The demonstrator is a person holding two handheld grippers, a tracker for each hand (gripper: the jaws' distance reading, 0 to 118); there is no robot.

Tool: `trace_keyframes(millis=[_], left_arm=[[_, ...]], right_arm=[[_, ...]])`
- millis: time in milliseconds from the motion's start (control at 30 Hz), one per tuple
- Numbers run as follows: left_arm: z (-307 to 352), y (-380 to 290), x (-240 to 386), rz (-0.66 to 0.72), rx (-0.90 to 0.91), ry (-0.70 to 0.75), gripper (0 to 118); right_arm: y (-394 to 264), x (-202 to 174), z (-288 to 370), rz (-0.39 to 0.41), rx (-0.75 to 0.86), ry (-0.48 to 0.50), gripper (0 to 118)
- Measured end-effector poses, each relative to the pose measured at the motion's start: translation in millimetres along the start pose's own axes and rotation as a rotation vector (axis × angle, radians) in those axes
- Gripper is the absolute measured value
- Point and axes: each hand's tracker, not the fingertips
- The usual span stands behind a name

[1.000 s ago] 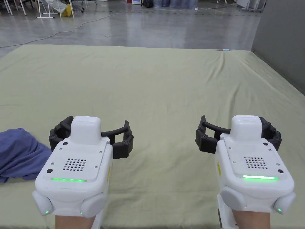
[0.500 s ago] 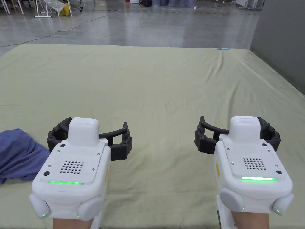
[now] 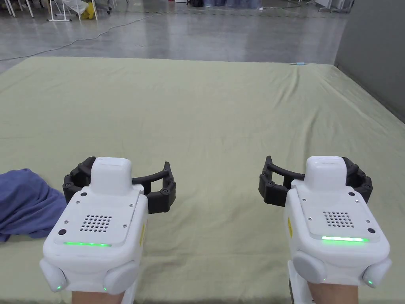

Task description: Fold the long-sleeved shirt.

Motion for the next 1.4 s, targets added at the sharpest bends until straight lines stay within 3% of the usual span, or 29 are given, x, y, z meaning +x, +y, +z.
trace_keyframes(millis=[1033, 1067, 1100, 1133, 1167, 1233, 1400], left_arm=[[-2.5, -3.0, 2.4, 0.022, -0.029, -0.012, 117], [-0.9, -1.3, 2.6, 0.041, -0.038, -0.012, 112], [-0.8, -1.2, 2.7, 0.046, -0.031, -0.022, 95], [-2.3, -1.2, 3.8, 0.044, -0.035, -0.021, 56], [-4.7, -2.2, 6.3, 0.020, -0.066, 0.016, 0], [-3.7, -3.1, 6.5, 0.009, -0.045, -0.005, 0], [-0.9, 1.9, 5.4, 0.011, -0.020, 0.000, 0]], right_arm=[[0.8, 0.2, 0.6, -0.005, -0.011, 0.017, 118], [1.1, 0.3, 0.9, -0.007, -0.014, 0.021, 110], [1.1, -0.2, 0.6, -0.007, -0.015, 0.016, 85], [0.7, -1.9, -2.4, -0.002, -0.022, -0.014, 38], [-4.4, -6.5, -3.1, -0.016, -0.014, -0.044, 0], [-8.0, -7.2, -3.2, -0.047, -0.028, -0.003, 0], [-4.2, -10.6, -1.3, -0.024, -0.019, -0.020, 0]])
